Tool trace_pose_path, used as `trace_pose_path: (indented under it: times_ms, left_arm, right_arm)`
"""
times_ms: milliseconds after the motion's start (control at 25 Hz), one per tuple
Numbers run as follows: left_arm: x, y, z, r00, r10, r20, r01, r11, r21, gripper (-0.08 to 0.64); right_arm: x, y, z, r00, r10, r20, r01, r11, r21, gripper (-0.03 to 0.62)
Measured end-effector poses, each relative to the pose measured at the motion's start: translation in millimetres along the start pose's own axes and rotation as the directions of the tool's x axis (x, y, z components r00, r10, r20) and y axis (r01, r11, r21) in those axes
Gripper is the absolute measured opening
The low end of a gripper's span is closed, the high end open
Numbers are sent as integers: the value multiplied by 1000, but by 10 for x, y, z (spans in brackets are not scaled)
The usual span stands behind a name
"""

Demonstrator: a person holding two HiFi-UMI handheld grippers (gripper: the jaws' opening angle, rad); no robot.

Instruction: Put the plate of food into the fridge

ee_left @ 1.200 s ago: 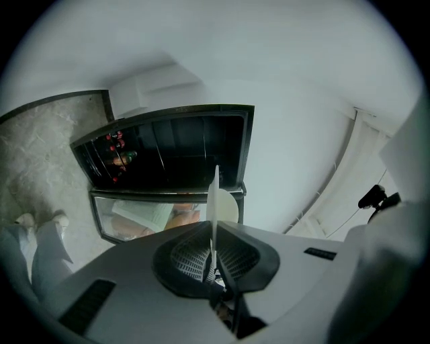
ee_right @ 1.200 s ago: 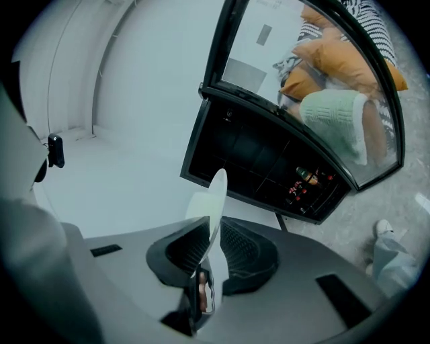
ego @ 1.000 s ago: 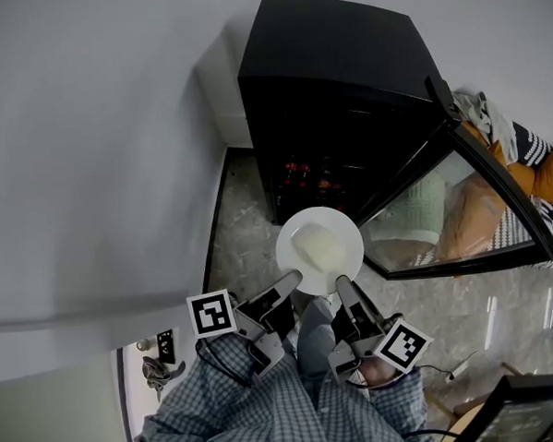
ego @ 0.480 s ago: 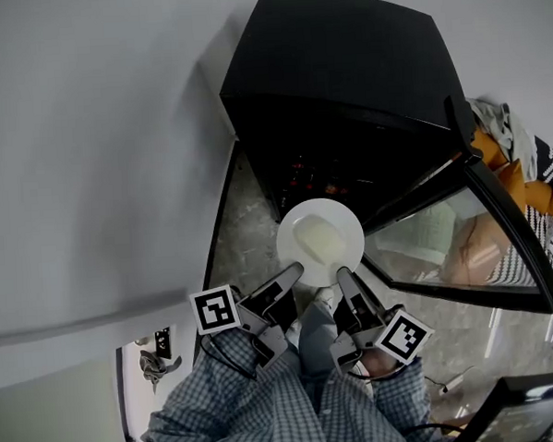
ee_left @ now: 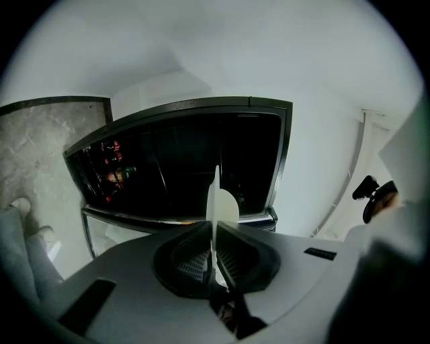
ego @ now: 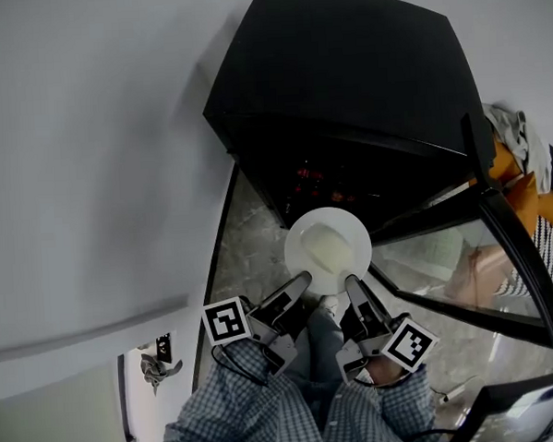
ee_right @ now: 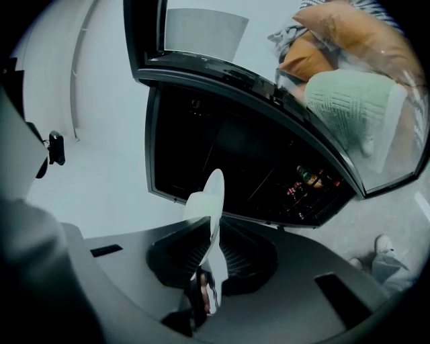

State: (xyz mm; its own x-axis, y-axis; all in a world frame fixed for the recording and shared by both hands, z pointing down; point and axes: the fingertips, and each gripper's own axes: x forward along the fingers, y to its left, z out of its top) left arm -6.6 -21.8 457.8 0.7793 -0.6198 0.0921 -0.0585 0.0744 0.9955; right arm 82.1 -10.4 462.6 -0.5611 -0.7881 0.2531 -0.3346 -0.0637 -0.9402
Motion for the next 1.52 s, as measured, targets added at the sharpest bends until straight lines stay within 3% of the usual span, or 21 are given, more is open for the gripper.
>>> trace_pose_path:
  times_ms: [600, 960, 1160, 1520]
  left_arm:
    - [236, 445, 490, 1000, 6, 31, -5, 999, -35, 20]
    - [515, 874, 638, 999, 33, -6, -33, 999, 0, 20]
    - [667, 986, 724, 1000, 12, 16, -12, 999, -35, 20]
    - [821, 1113, 915, 998, -4, 61, 5, 1000, -24, 20]
  right_arm:
    - [586, -385, 96, 996, -27, 90, 25, 1000, 18, 44]
    - [807, -776, 262, 986, -47, 163, 47, 999, 5, 44]
    - [920, -902, 381, 978, -78, 193, 78, 997, 6, 38]
    - [1136, -1050, 491, 966, -109, 233, 109, 994, 13, 38]
